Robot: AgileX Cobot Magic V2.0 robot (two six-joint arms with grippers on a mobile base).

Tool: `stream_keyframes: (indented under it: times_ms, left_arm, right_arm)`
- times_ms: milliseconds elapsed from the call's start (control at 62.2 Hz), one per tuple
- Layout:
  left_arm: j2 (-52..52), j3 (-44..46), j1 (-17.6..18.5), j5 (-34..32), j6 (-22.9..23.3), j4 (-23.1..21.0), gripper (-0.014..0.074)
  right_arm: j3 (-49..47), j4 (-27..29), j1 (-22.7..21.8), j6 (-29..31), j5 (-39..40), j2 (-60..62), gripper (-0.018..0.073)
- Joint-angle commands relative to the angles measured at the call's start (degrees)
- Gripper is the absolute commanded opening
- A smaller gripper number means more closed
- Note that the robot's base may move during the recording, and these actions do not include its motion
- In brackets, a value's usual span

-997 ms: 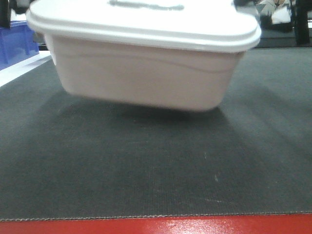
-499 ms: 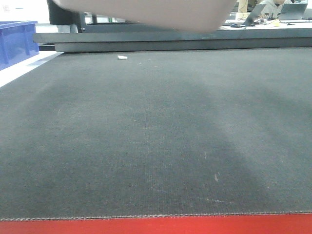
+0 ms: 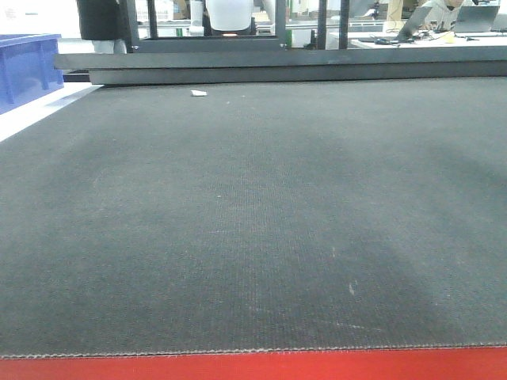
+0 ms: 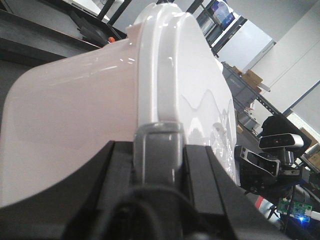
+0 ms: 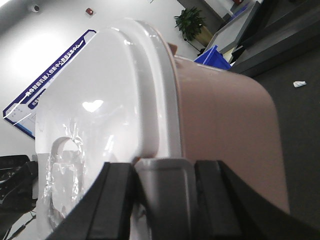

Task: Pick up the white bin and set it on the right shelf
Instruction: 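Hold the bin with both grippers while driving away from the table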

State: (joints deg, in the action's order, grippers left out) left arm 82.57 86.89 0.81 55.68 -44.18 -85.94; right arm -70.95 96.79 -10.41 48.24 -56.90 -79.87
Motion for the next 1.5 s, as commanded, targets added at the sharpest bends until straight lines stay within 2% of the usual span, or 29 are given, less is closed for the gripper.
stream_keyframes:
  times_ms: [0,386,1479]
  left_arm:
    - [-2.57,1.92,4.46,19.54,-0.84,-6.01,-0.0117]
    - [-2.57,1.92,4.46,19.54,-0.84,-6.01,-0.0117]
    - [-2.57,1.92,4.46,19.08,-0.84,-6.01,-0.0117]
  right_arm:
    - [-1.83,4.8,2.61,0.89,-18.95,2.95,0.0053]
    - [-1.83,4.8,2.61,0.89,-13.93,2.95,0.0053]
    - [-1.83,4.8,2.61,0.89,-11.98,2.95,0.0053]
